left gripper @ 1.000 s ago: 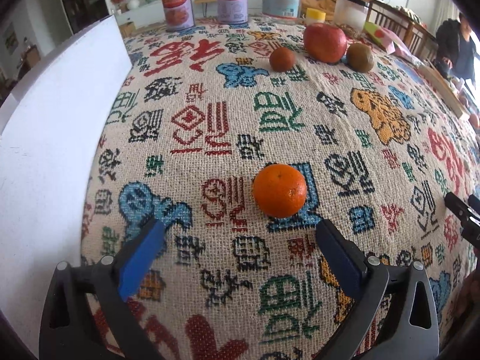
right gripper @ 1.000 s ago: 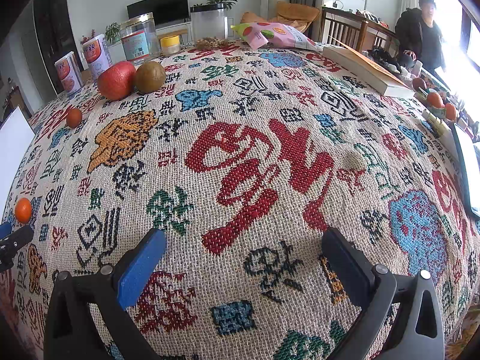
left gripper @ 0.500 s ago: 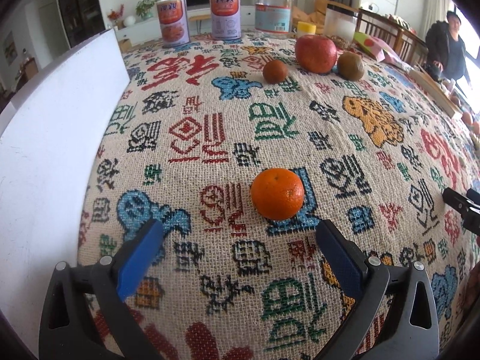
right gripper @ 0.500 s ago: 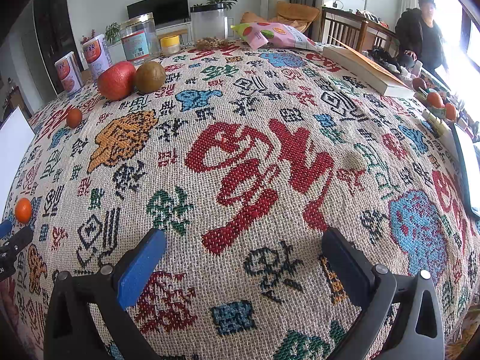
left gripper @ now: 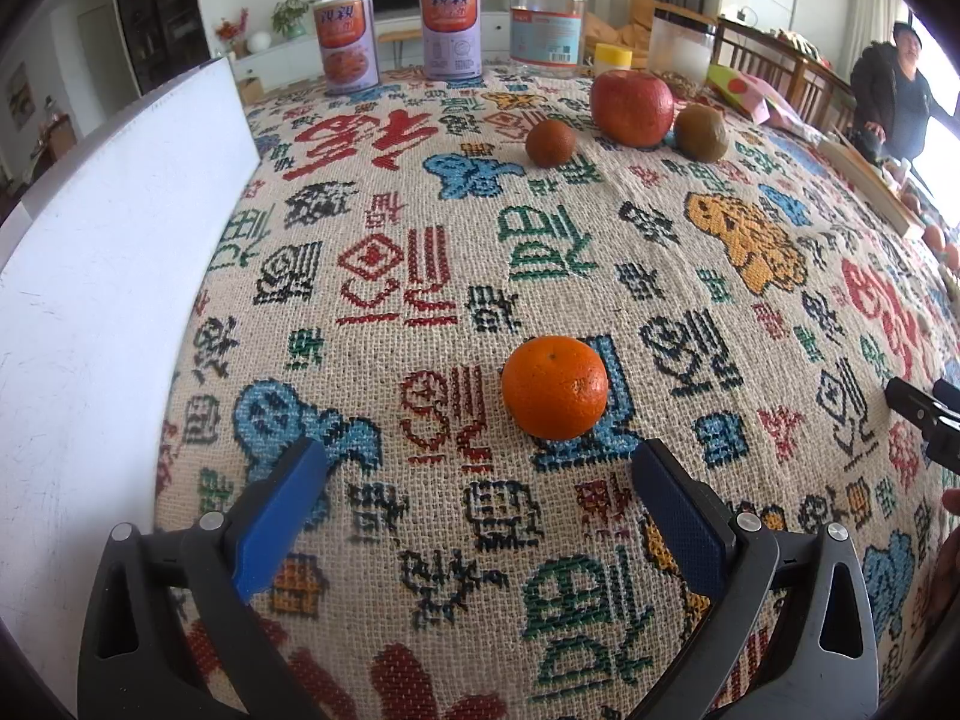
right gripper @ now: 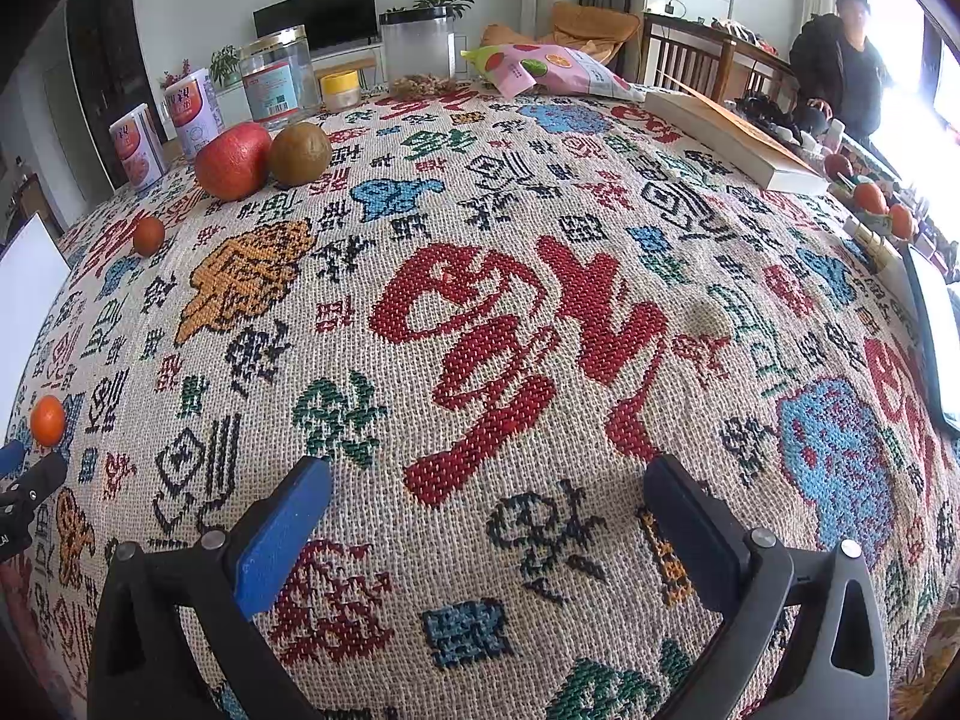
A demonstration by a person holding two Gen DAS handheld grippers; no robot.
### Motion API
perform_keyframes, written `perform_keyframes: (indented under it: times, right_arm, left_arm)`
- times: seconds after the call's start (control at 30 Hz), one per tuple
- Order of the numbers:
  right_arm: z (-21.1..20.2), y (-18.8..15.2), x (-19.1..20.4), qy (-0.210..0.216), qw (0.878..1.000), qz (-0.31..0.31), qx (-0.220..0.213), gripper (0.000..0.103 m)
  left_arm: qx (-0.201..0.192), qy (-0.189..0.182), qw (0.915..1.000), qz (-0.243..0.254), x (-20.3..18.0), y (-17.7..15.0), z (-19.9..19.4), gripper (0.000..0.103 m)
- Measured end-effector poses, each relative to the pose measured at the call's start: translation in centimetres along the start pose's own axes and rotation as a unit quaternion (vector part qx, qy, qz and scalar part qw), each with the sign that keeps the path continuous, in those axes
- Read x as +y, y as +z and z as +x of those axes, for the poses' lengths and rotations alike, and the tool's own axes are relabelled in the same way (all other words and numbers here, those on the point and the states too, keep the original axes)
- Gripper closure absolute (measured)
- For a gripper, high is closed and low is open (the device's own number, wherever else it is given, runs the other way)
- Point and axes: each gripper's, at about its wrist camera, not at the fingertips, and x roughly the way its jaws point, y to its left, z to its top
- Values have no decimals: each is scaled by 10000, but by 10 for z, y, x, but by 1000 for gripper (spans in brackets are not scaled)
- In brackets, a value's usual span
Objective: Organize fruits
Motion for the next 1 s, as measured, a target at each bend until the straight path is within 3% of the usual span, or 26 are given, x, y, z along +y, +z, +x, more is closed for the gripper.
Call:
perform_keyframes:
  times: [0.13,0.27,0.33,0.47,0.53,0.6,0.7,0.73,0.8,1.0]
  right_arm:
    - [-1,-1,1,68,9999,-98,44,0]
    - [3,13,1,415,9968,-660,192,0]
    - [5,35,5,552,9961,-675,-102,0]
    - [24,99,49,1336,9860,-953,-288,0]
    - [41,128,78,1352,9823,-1251,-344,1]
    - [62,152,100,1300,9815,-1364,-337,12]
    - [102,175,123,1264,9824,-1371,48,17]
    - [115,178,128,1254,9819,-1406,204,25]
    - [116,178,134,1078,9818,-1565,-40,56]
    - [86,149,103,1416,9811,-1321,31,56]
  left_arm:
    - [-1,2,10000,-2,0,0,0,1]
    - [-3,3,10000,-7,1,0,0,0]
    - [-8,17,10000,-43,1,0,0,1]
    - [-28,55,9999,-99,0,1,0,1]
    - [-29,40,9999,-109,1,1,0,1]
    - [-30,38,9999,-109,0,1,0,1]
    - [-31,38,9999,-110,0,1,0,1]
    - [-31,38,9999,-110,1,1,0,1]
    - [-32,42,9999,-110,0,1,0,1]
    - [-36,45,9999,-119,1,2,1,1]
